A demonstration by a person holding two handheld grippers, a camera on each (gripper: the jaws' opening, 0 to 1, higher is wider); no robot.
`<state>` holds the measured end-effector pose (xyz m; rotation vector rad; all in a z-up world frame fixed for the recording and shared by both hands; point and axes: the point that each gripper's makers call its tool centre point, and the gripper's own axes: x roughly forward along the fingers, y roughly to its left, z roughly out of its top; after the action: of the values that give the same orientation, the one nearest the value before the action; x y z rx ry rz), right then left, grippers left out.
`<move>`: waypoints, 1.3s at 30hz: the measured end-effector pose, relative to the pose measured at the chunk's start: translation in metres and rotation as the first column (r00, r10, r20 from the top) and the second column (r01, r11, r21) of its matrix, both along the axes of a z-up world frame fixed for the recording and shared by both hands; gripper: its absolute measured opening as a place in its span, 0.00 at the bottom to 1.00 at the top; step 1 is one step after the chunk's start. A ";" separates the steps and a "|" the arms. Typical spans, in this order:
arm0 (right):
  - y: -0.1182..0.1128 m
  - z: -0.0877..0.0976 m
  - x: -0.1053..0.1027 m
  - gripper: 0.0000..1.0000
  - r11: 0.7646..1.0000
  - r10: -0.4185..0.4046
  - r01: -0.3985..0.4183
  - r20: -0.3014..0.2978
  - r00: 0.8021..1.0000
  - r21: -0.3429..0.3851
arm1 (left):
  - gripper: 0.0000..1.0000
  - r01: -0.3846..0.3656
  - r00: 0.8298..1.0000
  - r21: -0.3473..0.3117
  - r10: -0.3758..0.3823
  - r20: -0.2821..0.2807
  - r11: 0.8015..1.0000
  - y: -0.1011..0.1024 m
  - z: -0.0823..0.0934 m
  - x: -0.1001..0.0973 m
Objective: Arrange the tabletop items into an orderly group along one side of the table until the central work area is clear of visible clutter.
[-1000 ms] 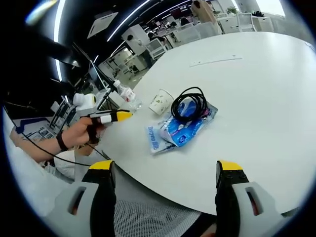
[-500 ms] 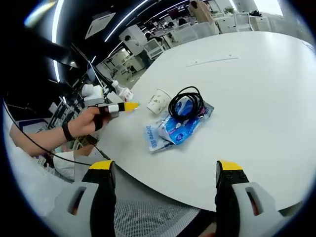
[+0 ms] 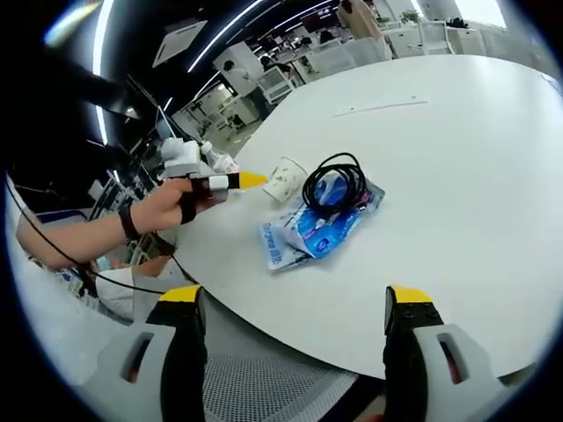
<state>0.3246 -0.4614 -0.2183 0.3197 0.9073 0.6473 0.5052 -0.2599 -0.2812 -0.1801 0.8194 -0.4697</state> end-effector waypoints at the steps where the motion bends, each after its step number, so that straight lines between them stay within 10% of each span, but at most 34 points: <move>1: 0.002 -0.001 0.000 0.83 1.000 0.007 -0.007 -0.001 1.000 -0.002 | 0.60 -0.001 1.000 -0.002 0.001 -0.011 1.000 -0.001 -0.003 0.001; 23: 0.005 -0.003 -0.002 0.84 1.000 0.015 -0.015 -0.013 1.000 0.007 | 0.57 0.000 0.994 0.040 0.005 -0.110 0.999 -0.012 -0.031 0.009; 27: 0.005 -0.003 -0.002 0.84 1.000 0.016 -0.016 -0.011 1.000 0.006 | 0.36 0.066 0.992 0.084 -0.057 -0.109 0.994 -0.009 -0.032 0.005; 39: 0.008 -0.006 -0.003 0.83 1.000 0.017 -0.017 -0.013 1.000 0.013 | 0.36 0.057 0.994 0.104 -0.047 -0.099 0.993 0.015 -0.027 -0.014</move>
<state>0.3214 -0.4537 -0.2240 0.3281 0.9196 0.6680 0.4913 -0.2454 -0.3083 -0.0828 0.9436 -0.4675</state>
